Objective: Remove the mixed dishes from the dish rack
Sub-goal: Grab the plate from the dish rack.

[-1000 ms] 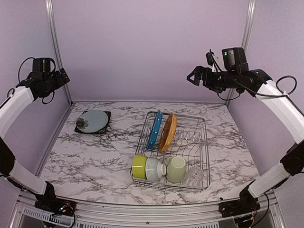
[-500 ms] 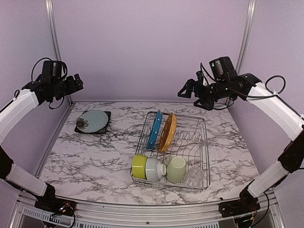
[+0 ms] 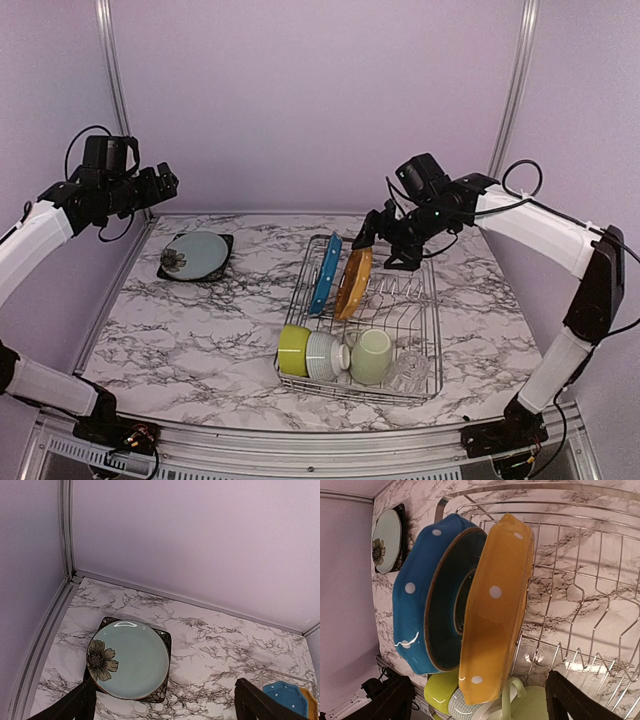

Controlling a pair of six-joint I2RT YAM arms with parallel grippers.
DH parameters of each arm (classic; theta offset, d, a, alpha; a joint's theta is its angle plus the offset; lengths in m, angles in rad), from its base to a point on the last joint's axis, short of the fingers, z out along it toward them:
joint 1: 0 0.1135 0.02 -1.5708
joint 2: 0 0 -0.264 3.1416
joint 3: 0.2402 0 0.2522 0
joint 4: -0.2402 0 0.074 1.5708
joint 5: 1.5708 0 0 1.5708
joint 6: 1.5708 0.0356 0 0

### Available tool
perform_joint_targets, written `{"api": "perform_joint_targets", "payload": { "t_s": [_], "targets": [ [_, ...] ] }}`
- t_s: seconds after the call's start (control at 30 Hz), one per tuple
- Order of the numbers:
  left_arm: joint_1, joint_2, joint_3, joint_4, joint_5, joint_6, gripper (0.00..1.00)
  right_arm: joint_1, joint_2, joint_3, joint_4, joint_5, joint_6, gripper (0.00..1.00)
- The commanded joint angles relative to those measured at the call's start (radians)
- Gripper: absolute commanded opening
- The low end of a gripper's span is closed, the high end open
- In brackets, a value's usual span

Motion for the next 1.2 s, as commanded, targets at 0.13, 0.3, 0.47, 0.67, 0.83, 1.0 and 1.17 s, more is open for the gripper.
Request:
{"api": "perform_joint_targets", "payload": {
  "t_s": [0.13,0.3,0.47,0.67,0.83,1.0,1.17],
  "targets": [
    [-0.002,-0.01,-0.012,0.02,-0.007,-0.015,0.99,0.016,0.078,0.021,-0.017,-0.003,0.038,0.79],
    [-0.002,-0.002,-0.009,0.026,-0.008,-0.02,0.99,0.016,0.121,0.053,-0.029,-0.001,0.044,0.75],
    [-0.002,0.011,-0.005,0.025,-0.007,-0.023,0.99,0.017,0.167,0.092,-0.059,0.003,0.063,0.71],
    [-0.002,0.016,-0.013,0.025,-0.008,-0.033,0.99,0.02,0.205,0.142,-0.125,0.051,0.117,0.62],
    [-0.003,0.011,-0.022,0.016,-0.018,-0.039,0.99,0.026,0.233,0.176,-0.156,0.063,0.127,0.61],
    [-0.003,0.0,-0.036,0.017,-0.018,-0.042,0.99,0.029,0.251,0.182,-0.157,0.061,0.13,0.58],
    [-0.002,-0.01,-0.051,0.02,-0.018,-0.046,0.99,0.03,0.269,0.184,-0.14,0.06,0.134,0.51]
  ]
}}
